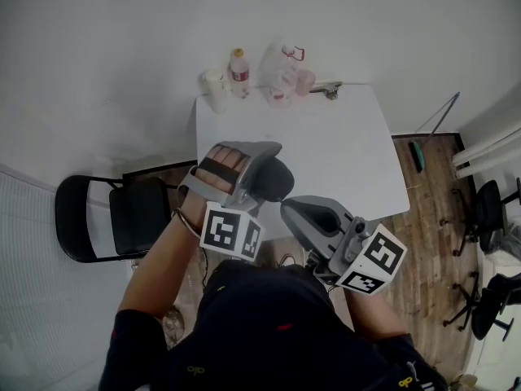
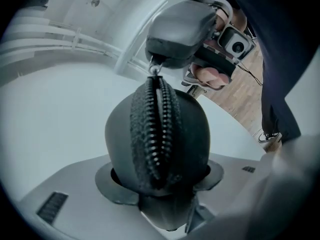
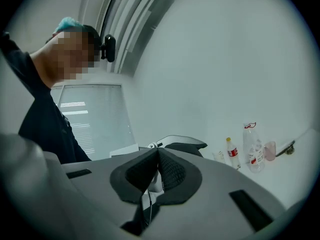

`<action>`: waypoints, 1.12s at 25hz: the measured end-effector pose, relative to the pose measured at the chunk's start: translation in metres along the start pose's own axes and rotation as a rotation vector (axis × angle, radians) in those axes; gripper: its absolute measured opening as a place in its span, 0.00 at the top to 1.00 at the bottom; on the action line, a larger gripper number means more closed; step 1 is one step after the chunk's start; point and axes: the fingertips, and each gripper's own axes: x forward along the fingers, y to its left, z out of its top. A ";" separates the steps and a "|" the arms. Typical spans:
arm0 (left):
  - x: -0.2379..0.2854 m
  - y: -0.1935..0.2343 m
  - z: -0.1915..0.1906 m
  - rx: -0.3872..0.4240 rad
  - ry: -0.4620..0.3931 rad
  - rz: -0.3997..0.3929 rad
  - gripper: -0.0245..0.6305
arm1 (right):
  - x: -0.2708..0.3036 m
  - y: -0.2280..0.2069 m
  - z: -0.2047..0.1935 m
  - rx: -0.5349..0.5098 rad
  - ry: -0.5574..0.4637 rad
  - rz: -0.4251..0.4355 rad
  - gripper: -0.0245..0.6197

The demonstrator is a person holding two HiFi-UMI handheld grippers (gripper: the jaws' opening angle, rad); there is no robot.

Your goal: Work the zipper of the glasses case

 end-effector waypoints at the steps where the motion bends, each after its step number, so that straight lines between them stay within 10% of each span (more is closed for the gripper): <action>1: 0.002 -0.001 0.000 -0.003 0.004 -0.003 0.56 | 0.002 0.001 -0.002 -0.014 0.007 -0.005 0.93; 10: 0.006 -0.006 0.000 -0.097 0.011 -0.028 0.56 | 0.012 0.001 -0.010 -0.111 0.004 -0.035 0.93; 15: -0.003 0.008 -0.005 -0.373 -0.072 0.020 0.56 | 0.000 -0.003 0.005 -0.222 -0.030 -0.038 0.93; 28: -0.082 0.065 -0.034 -1.000 -0.289 0.250 0.56 | -0.096 -0.137 0.047 -0.442 -0.060 -0.575 0.93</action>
